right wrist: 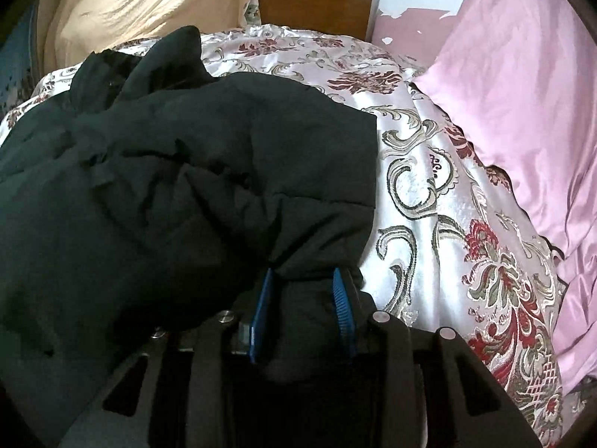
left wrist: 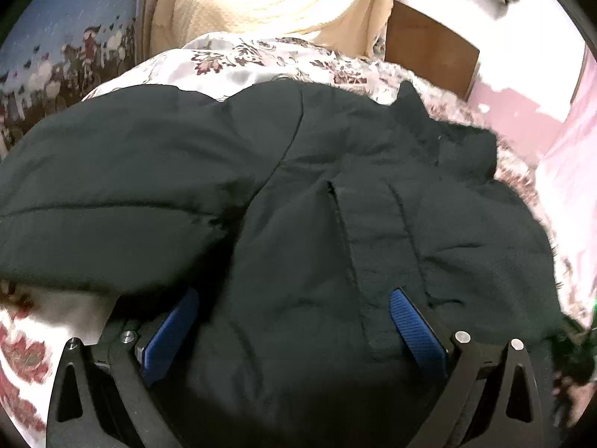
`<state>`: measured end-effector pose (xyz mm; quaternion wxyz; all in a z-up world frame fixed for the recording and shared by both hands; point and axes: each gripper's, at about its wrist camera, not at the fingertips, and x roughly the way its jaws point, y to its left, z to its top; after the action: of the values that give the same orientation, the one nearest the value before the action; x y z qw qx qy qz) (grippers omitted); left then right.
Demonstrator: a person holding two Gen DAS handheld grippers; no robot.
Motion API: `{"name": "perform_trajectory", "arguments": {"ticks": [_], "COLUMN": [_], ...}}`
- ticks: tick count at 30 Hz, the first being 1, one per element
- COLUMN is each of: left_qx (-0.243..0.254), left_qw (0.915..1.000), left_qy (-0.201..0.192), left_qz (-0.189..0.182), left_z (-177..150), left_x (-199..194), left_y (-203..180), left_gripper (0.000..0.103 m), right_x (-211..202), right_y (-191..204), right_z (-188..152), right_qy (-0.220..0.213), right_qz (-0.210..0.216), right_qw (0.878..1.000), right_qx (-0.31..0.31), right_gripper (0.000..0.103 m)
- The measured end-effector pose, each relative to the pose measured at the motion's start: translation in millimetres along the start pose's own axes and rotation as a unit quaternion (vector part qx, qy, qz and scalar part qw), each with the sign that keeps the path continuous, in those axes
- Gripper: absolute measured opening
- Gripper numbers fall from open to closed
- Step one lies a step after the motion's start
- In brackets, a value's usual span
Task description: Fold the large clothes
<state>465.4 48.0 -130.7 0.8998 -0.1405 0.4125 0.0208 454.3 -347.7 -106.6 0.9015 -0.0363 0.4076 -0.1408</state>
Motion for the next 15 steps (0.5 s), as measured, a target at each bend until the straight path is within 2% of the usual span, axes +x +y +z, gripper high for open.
{"name": "perform_trajectory", "arguments": {"ticks": [1,4,5,6,7,9,10,13,15], "left_qx": [-0.015,-0.043,-0.049,-0.058,-0.07,-0.091,-0.104,-0.157,-0.195], "left_qw": [0.9999,0.9989,0.9983,0.9975,0.9962,0.9941,0.9923,0.9848,0.978], "left_qy": [0.006,0.002,-0.003,-0.006,-0.006,-0.004,-0.002,0.004,0.004], "left_qz": [0.0,0.017,0.03,0.041,0.051,0.059,0.067,0.073,0.073], "left_z": [-1.2,-6.7,-9.6,-11.6,-14.8,-19.9,-21.6,-25.9,-27.8], "left_x": [-10.7,-47.6,-62.9,-74.7,-90.5,-113.2,-122.5,-143.6,-147.9], "left_y": [5.8,25.2,34.1,42.7,55.5,81.3,95.6,149.5,183.3], "left_gripper": [0.103,0.103,0.103,0.103,0.103,0.103,0.103,0.103,0.103], "right_x": [-2.9,-9.9,-10.9,-11.5,-11.4,-16.7,-22.5,-50.7,-79.3], "right_y": [-1.0,-9.3,-12.7,-17.4,-22.9,-34.5,-36.6,-35.4,-21.9], "right_z": [-1.6,-6.4,-9.7,-14.4,-20.3,-30.9,-34.4,-42.1,-41.1], "right_qy": [-0.004,-0.002,0.005,0.015,0.028,0.037,0.036,0.021,-0.014], "right_qz": [0.005,0.032,0.037,0.047,0.062,0.1,0.1,0.075,0.047], "right_qw": [1.0,0.999,0.999,0.997,0.995,0.988,0.987,0.99,0.995], "right_qx": [0.003,0.026,0.037,0.053,0.075,0.111,0.119,0.12,0.083], "right_gripper": [0.035,0.057,0.073,0.094,0.102,0.102,0.102,0.102,0.102]}}
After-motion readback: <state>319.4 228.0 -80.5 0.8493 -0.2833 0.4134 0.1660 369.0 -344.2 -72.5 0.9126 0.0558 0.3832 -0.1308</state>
